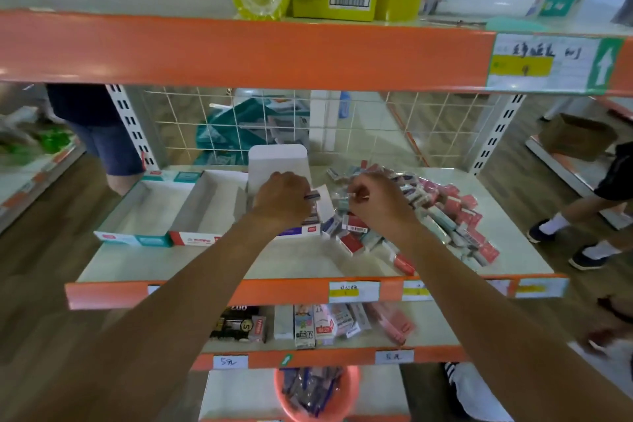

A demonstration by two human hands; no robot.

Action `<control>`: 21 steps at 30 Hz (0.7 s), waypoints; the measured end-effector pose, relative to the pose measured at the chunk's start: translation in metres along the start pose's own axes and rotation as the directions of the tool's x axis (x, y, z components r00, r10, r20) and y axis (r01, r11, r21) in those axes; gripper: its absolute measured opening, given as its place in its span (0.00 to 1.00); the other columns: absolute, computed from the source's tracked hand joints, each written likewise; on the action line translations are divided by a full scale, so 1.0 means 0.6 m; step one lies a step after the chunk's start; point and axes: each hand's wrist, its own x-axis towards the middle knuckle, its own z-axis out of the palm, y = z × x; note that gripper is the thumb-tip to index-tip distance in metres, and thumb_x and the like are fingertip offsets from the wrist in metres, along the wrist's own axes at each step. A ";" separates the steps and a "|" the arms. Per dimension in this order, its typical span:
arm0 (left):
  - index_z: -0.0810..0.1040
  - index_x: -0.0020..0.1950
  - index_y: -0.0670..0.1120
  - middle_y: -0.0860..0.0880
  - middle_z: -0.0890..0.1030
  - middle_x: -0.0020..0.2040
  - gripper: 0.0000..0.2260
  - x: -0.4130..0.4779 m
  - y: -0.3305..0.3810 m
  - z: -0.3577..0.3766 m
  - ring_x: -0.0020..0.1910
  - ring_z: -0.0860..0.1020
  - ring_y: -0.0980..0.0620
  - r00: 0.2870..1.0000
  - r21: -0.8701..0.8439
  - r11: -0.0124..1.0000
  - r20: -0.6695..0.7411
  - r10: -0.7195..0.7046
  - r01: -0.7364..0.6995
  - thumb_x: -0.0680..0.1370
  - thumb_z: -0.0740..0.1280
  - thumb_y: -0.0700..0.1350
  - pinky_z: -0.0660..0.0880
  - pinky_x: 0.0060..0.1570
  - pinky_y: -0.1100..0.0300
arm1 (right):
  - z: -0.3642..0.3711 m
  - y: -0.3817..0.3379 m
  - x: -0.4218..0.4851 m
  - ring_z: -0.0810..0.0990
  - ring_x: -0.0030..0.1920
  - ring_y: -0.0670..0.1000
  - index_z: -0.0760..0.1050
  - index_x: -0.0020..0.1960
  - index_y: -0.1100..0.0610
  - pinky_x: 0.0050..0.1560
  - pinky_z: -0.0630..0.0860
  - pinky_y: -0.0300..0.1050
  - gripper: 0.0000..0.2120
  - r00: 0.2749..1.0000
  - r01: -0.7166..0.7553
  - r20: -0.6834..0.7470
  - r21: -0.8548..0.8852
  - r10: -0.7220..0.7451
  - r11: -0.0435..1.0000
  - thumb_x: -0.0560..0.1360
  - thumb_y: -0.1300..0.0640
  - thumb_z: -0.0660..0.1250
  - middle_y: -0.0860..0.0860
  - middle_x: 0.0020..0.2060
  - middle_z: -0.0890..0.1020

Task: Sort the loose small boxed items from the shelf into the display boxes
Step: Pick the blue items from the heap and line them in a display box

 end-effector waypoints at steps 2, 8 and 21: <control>0.81 0.56 0.45 0.47 0.81 0.52 0.10 -0.004 -0.017 -0.003 0.49 0.78 0.48 1.000 0.002 1.000 0.007 -0.026 0.026 0.77 0.63 0.43 0.75 0.53 0.55 | 0.010 -0.013 0.006 0.79 0.45 0.50 0.79 0.49 0.58 0.44 0.74 0.40 0.07 0.999 0.022 0.047 -0.024 -0.021 0.999 0.73 0.66 0.68 0.52 0.46 0.81; 0.81 0.58 0.45 0.47 0.82 0.51 0.11 -0.012 -0.053 -0.003 0.47 0.78 0.49 0.997 0.006 0.997 -0.009 -0.071 0.071 0.77 0.66 0.44 0.78 0.52 0.54 | 0.038 -0.043 0.023 0.79 0.43 0.48 0.81 0.50 0.58 0.41 0.72 0.35 0.06 0.988 0.053 0.150 -0.077 -0.041 0.996 0.74 0.64 0.69 0.49 0.43 0.81; 0.79 0.62 0.47 0.47 0.80 0.58 0.13 -0.015 -0.074 0.007 0.51 0.79 0.48 0.995 -0.065 0.993 -0.002 -0.102 0.102 0.78 0.67 0.47 0.76 0.56 0.54 | 0.081 -0.064 0.045 0.81 0.41 0.51 0.82 0.42 0.56 0.46 0.81 0.49 0.04 0.969 0.133 0.238 -0.265 -0.069 0.955 0.73 0.62 0.70 0.52 0.41 0.83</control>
